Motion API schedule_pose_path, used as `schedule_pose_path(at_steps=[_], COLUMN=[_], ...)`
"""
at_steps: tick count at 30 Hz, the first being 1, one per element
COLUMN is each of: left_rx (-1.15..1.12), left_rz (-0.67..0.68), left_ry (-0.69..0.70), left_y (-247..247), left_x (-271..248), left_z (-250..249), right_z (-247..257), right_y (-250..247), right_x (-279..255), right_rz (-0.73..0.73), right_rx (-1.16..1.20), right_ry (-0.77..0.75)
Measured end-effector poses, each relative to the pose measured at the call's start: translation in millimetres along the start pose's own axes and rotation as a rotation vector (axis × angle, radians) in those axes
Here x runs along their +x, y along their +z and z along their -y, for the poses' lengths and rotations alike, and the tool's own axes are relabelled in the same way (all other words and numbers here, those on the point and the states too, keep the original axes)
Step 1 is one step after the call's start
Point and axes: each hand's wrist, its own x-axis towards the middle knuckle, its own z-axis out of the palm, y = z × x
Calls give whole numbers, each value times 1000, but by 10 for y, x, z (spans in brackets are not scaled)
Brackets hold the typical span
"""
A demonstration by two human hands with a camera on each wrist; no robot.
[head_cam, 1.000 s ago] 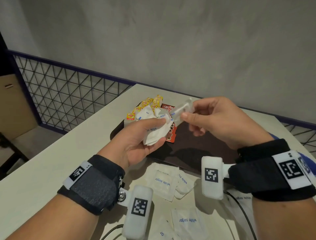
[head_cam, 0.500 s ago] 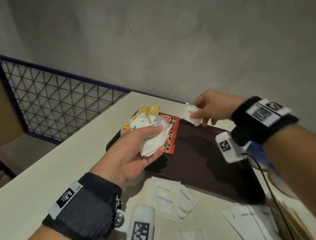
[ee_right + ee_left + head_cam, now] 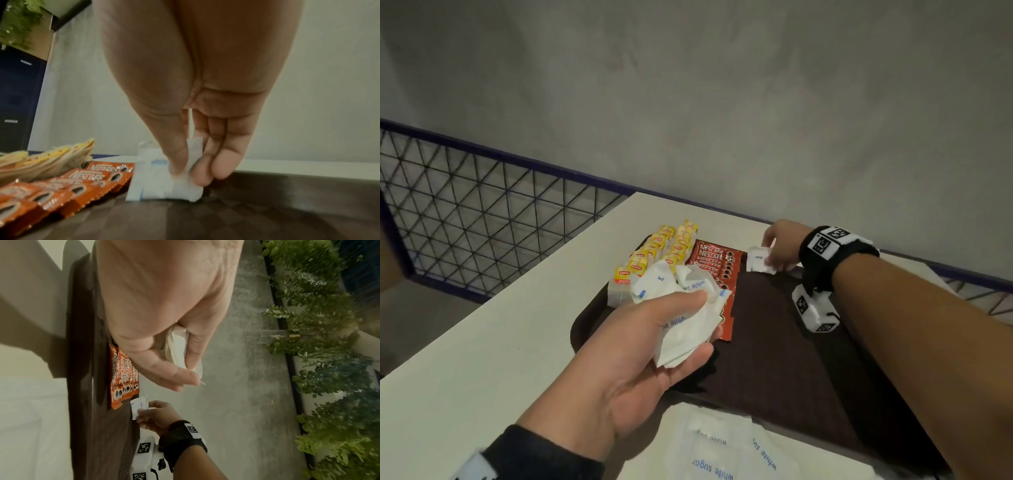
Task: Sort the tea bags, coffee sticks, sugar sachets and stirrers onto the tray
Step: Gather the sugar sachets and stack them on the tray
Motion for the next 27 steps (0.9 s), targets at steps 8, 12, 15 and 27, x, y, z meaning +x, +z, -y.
schedule_pose_path(at_steps=[8,12,15,27], left_rx=[14,22,21,8], left_rz=[12,-4,-17,-39], left_ry=[-1,0,0,-16], left_y=[14,10,14,28], left_x=[-17,-17,-18,-47], left_z=[-28,-37,-37,-104], right_z=[12,36,62,197], right_y=[81,103,117,-13], right_x=[38,22,23,-480], right_rz=[-69,-113,-121,-83], right_rx=[-143,-179,-185,-158], right_ry=[60,34,23,-106])
